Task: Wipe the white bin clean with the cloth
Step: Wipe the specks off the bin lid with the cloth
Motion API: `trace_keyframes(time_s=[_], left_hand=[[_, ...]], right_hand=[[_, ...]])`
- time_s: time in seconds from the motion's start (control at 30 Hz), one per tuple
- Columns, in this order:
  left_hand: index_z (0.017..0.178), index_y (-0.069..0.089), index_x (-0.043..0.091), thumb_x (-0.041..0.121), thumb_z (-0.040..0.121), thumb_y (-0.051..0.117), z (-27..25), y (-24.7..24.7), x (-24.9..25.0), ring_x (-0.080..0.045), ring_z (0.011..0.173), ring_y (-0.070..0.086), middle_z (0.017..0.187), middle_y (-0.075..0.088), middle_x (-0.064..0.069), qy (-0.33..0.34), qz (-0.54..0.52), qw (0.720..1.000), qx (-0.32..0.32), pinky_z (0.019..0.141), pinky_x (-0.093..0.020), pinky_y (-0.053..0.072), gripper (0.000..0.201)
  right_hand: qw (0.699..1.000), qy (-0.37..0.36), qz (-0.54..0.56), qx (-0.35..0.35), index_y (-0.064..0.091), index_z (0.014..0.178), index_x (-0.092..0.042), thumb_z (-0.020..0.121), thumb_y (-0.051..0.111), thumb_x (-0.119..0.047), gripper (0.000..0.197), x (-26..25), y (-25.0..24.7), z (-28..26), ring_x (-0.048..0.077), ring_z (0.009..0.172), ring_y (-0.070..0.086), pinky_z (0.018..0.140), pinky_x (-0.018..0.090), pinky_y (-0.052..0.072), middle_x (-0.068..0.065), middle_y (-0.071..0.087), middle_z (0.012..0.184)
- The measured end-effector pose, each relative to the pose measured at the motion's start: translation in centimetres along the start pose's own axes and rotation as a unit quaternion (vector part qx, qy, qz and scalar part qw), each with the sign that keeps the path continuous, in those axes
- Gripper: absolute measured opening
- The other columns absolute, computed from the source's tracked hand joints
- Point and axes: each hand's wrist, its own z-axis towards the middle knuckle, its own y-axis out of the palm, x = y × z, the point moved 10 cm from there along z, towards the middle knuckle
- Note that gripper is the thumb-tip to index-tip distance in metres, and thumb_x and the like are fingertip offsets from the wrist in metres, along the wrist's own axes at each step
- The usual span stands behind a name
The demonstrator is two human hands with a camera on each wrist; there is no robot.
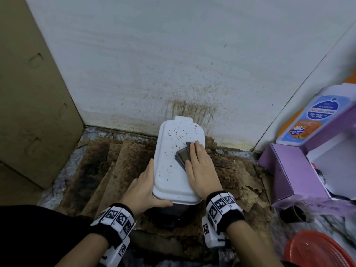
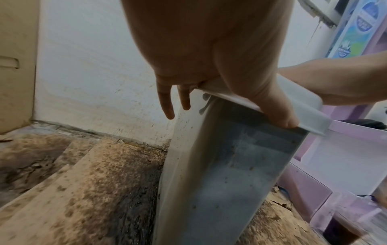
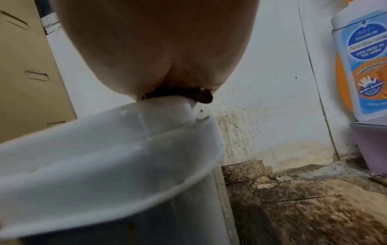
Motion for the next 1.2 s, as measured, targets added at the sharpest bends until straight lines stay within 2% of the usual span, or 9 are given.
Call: trace_keyframes(time_s=[0.17,0.33,0.43,0.57,0.7,0.8,0.9,1.0,1.2], left_hand=[[0.158,-0.009,0.037,0.087,0.048,0.078,0.1,0.6,-1.2,-0.016,0.141,0.042,0.159,0.032,0.015,-0.020,0.013,1.000,-0.006,0.099,-0.056,0.048,0.149],[0.152,0.005,0.048,0.077,0.051,0.085,-0.2,0.0,0.0,-0.011,0.129,0.052,0.143,0.044,0.025,0.005,-0.021,1.000,0.011,0.092,-0.049,0.052,0.132],[0.150,0.009,0.049,0.075,0.053,0.086,-0.1,0.0,0.2,-0.010,0.129,0.052,0.143,0.043,0.027,0.013,-0.035,0.999,0.011,0.092,-0.049,0.052,0.127],[0.149,0.010,0.046,0.073,0.054,0.087,-0.1,0.1,0.0,-0.012,0.133,0.050,0.147,0.041,0.025,0.015,-0.043,0.999,0.006,0.093,-0.052,0.052,0.125],[0.148,0.012,0.045,0.069,0.056,0.088,0.0,0.1,0.4,-0.009,0.132,0.050,0.146,0.042,0.024,0.023,-0.053,0.998,-0.001,0.092,-0.050,0.054,0.122],[0.149,0.011,0.044,0.067,0.056,0.090,0.0,0.2,0.1,-0.010,0.132,0.050,0.147,0.041,0.022,0.017,-0.062,0.998,0.001,0.093,-0.050,0.055,0.124],[0.153,0.007,0.042,0.068,0.055,0.090,0.1,0.4,-0.2,-0.011,0.134,0.049,0.151,0.039,0.019,0.007,-0.077,0.997,-0.005,0.097,-0.049,0.054,0.132],[0.153,0.009,0.043,0.069,0.054,0.090,0.0,0.5,-0.3,-0.011,0.131,0.053,0.150,0.042,0.020,0.006,-0.078,0.997,-0.006,0.096,-0.049,0.054,0.130],[0.149,0.012,0.043,0.073,0.056,0.084,-0.5,-0.3,0.4,-0.015,0.124,0.057,0.140,0.051,0.021,0.001,0.003,1.000,0.012,0.092,-0.050,0.051,0.121]], right_hand=[[0.999,-0.005,0.034,0.039,0.006,0.159,-0.015,0.105,0.017,-0.040,0.061,-0.5,0.0,-3.3,0.011,0.153,-0.003,0.125,0.034,0.009,0.000,0.000,0.167],[0.995,-0.022,0.050,0.079,0.006,0.159,-0.017,0.107,0.024,-0.035,0.058,-2.2,0.2,-8.7,0.011,0.154,-0.003,0.124,0.030,0.006,-0.001,0.001,0.168],[0.994,-0.055,0.036,0.089,0.011,0.159,-0.015,0.107,0.030,-0.034,0.059,-2.3,-0.2,-9.6,0.013,0.154,0.002,0.124,0.030,0.009,-0.001,0.005,0.168],[0.991,-0.121,0.038,0.052,0.016,0.159,-0.014,0.106,0.042,-0.033,0.062,-1.8,-0.4,-8.9,0.017,0.154,0.008,0.123,0.038,0.020,0.001,0.007,0.167],[0.975,-0.219,-0.039,-0.027,0.011,0.159,-0.013,0.108,0.036,-0.038,0.063,-1.5,-0.3,-8.3,0.018,0.155,0.004,0.122,0.042,0.023,0.004,0.004,0.168],[0.962,-0.259,-0.080,-0.044,0.010,0.159,-0.012,0.107,0.035,-0.041,0.064,-1.7,-0.1,-7.7,0.020,0.155,0.006,0.122,0.043,0.024,0.006,0.006,0.167],[0.959,-0.262,-0.099,-0.037,0.012,0.159,-0.013,0.106,0.035,-0.044,0.065,-2.3,0.2,-7.3,0.019,0.155,0.008,0.122,0.042,0.024,0.006,0.009,0.167],[0.961,-0.258,-0.095,-0.037,0.013,0.159,-0.014,0.105,0.035,-0.045,0.066,-3.7,0.7,-6.8,0.019,0.154,0.009,0.123,0.041,0.021,0.006,0.010,0.167],[0.965,-0.253,-0.062,-0.036,0.014,0.159,-0.017,0.104,0.039,-0.043,0.066,-4.4,0.4,-6.6,0.017,0.154,0.010,0.124,0.038,0.017,0.003,0.011,0.167]])
